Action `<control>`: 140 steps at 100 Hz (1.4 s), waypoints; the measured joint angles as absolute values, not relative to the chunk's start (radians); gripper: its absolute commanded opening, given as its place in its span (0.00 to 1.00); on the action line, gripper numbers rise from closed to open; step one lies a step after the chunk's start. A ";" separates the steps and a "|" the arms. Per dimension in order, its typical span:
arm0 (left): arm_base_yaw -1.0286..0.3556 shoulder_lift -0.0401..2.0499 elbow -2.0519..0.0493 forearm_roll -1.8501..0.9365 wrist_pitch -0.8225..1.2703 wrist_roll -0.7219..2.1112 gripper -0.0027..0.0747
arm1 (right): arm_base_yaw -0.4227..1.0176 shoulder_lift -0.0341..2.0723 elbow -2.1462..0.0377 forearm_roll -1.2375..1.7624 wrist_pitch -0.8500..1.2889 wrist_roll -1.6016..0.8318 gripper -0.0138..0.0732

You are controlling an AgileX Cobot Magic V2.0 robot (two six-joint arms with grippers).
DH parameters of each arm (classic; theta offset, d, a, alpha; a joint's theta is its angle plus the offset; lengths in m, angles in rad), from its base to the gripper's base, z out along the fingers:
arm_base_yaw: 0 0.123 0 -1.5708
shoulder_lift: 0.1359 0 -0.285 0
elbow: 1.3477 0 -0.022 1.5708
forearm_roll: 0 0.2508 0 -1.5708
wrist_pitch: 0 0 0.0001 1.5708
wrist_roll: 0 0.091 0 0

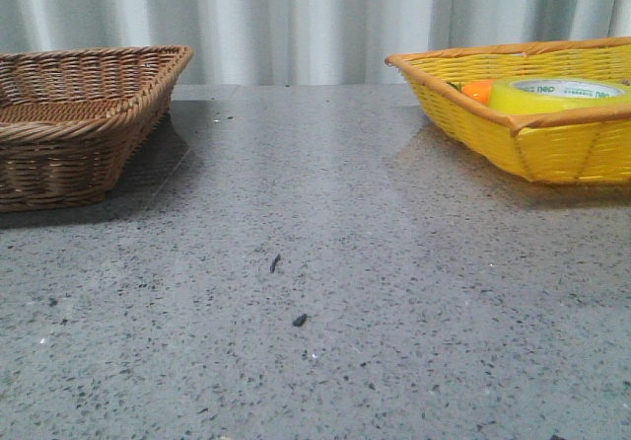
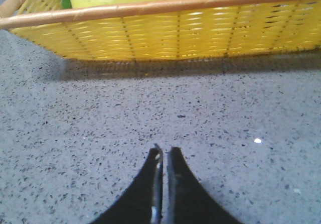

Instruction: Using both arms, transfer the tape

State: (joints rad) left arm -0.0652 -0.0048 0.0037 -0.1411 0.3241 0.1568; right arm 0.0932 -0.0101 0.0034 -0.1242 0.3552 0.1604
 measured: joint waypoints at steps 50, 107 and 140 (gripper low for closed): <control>-0.065 -0.005 0.004 -0.237 0.238 0.157 0.01 | 0.093 -0.010 0.010 -0.071 0.214 0.160 0.08; -0.065 -0.005 0.004 -0.455 0.030 0.157 0.01 | 0.093 -0.010 0.010 0.113 0.107 0.160 0.08; -0.065 -0.005 0.002 -0.652 -0.039 0.157 0.01 | 0.093 -0.010 0.010 0.293 -0.026 0.160 0.09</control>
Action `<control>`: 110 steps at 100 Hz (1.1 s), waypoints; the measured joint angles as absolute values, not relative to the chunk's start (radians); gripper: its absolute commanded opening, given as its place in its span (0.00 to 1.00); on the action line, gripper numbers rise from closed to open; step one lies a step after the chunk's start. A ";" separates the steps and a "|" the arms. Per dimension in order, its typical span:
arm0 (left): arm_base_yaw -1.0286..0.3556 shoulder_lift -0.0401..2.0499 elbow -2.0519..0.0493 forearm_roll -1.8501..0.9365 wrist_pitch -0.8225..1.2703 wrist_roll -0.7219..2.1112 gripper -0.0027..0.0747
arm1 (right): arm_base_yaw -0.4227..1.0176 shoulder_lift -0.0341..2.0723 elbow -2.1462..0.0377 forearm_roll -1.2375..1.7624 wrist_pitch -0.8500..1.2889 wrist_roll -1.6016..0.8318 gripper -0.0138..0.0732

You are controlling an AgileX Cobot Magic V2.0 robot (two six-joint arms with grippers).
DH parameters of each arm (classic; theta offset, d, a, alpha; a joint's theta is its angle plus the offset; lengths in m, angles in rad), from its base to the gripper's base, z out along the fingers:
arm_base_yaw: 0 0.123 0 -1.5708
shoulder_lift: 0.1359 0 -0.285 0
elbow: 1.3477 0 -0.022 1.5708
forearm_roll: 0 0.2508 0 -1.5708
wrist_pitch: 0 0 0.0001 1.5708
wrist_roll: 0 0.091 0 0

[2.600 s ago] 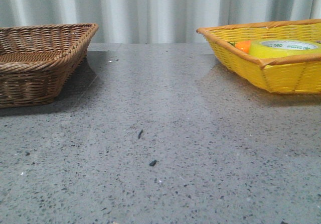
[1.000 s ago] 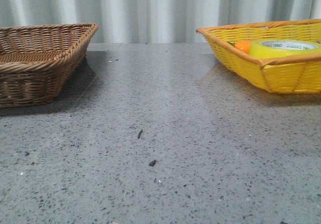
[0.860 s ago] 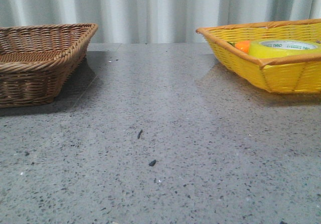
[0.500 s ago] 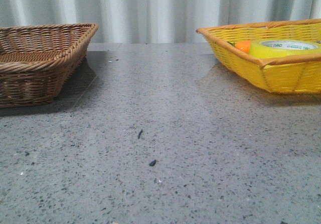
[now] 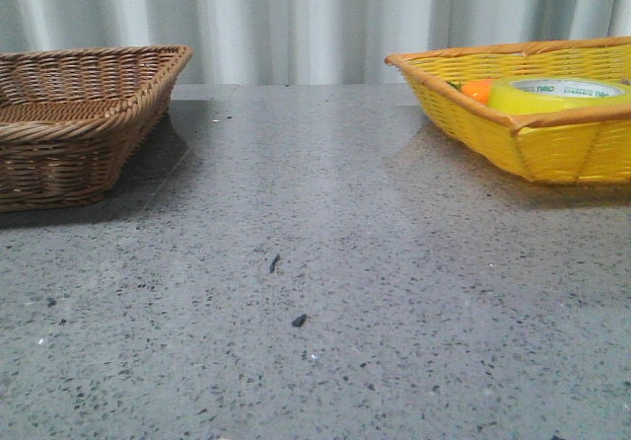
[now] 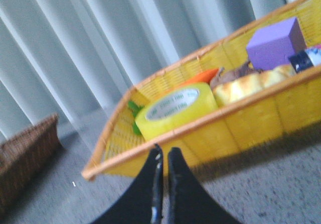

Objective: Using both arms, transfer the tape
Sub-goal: 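Move the right gripper over the yellow basket toward the yellow tape roll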

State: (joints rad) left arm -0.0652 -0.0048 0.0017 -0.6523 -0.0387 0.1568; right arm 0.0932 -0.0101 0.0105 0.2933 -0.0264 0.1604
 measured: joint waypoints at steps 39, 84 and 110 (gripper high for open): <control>-0.065 0.273 -0.395 -0.442 0.219 0.155 0.20 | 0.093 0.168 -0.373 0.133 0.186 0.148 0.20; -0.268 0.692 -0.727 -0.414 0.471 0.155 0.53 | 0.095 0.837 -1.121 0.094 0.821 0.047 0.76; -0.368 0.722 -0.733 -0.413 0.469 0.155 0.53 | 0.095 1.225 -1.394 0.135 1.139 0.000 0.76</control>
